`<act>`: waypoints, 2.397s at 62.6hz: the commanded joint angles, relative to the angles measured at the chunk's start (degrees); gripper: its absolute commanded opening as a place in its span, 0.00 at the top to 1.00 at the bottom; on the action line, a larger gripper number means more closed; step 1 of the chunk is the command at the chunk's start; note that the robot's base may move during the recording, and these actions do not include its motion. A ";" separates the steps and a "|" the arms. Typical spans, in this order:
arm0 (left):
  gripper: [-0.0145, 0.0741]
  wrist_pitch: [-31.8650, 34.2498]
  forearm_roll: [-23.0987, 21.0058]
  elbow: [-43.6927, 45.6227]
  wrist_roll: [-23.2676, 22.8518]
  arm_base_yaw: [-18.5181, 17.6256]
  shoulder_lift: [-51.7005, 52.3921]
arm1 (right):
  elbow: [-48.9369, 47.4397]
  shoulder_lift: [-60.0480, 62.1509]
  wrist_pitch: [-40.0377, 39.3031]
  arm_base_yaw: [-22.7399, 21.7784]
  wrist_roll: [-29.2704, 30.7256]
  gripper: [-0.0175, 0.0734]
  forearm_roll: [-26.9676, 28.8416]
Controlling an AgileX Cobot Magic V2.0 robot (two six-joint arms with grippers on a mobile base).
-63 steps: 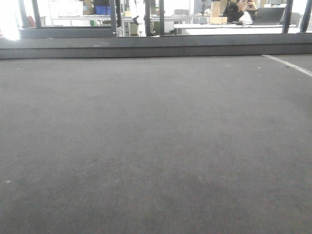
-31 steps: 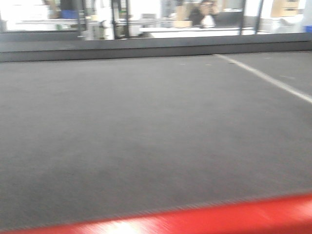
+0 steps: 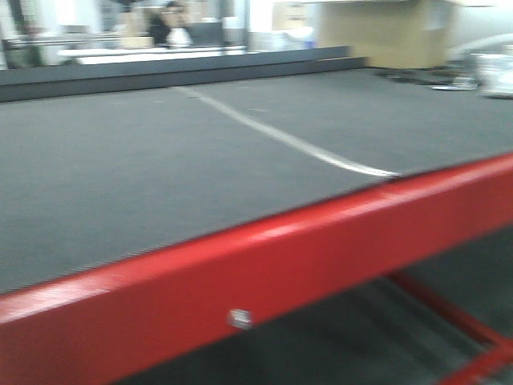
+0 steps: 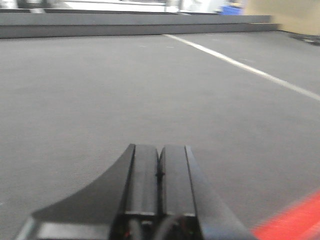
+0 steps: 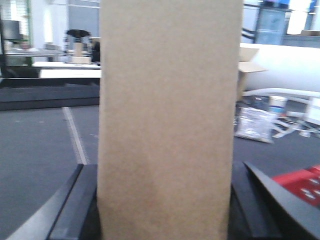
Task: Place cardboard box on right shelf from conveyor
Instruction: 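Drive the base to the steel shelf rack holding the box in the right gripper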
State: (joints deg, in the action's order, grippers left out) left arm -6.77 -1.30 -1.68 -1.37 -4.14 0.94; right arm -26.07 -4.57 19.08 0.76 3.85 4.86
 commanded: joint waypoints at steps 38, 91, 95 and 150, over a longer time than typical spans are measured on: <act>0.97 5.00 0.07 -0.59 -0.27 -0.02 0.45 | -1.57 -0.76 -5.90 -0.07 0.43 0.75 -0.09; 0.97 5.00 0.07 -0.59 -0.27 -0.02 0.45 | -1.57 -0.82 -5.90 -0.07 0.43 0.75 -0.09; 0.97 5.00 0.07 -0.59 -0.27 -0.02 0.45 | -1.57 -1.08 -5.90 -0.07 0.43 0.75 -0.09; 0.97 5.00 0.07 -0.59 -0.27 -0.02 0.45 | -1.57 -1.09 -5.84 -0.07 0.43 0.75 -0.09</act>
State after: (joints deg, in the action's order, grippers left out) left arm -6.77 -1.30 -1.68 -1.37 -4.14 0.94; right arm -26.07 -4.44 19.21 0.76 3.85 4.86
